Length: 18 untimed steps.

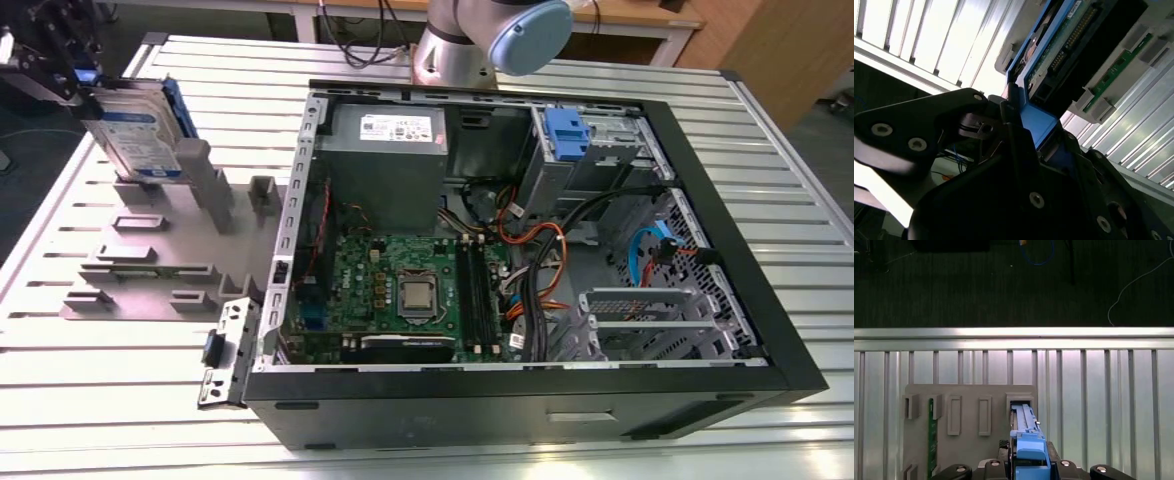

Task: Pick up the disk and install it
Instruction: 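Pick up the disk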

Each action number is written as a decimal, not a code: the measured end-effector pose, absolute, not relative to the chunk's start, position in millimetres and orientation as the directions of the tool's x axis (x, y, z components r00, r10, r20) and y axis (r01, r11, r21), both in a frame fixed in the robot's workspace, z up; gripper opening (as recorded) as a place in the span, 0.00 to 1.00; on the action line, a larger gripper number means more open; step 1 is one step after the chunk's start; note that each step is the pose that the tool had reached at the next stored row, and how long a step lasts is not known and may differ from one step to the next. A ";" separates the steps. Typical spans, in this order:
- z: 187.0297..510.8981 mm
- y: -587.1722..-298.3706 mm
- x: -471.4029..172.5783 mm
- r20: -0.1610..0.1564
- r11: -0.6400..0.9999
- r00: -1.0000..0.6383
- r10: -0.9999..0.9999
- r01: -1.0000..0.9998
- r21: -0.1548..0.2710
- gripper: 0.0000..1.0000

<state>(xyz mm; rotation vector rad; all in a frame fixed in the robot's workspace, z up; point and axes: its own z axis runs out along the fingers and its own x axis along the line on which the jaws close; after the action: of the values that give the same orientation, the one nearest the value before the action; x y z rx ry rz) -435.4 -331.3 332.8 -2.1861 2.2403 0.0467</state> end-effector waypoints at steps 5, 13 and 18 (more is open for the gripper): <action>346.2 -331.3 -435.4 -0.029 0.024 -0.025 -0.999 -1.000 0.014 0.36; 348.3 -331.3 -435.4 -0.029 0.024 -0.025 -0.999 -1.000 0.014 0.36; 350.9 -331.3 -435.4 -0.029 0.024 -0.025 -0.999 -1.000 0.014 0.36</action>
<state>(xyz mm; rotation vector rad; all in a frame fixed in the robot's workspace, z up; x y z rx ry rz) -435.4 -331.3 350.9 -2.1860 2.2402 0.0472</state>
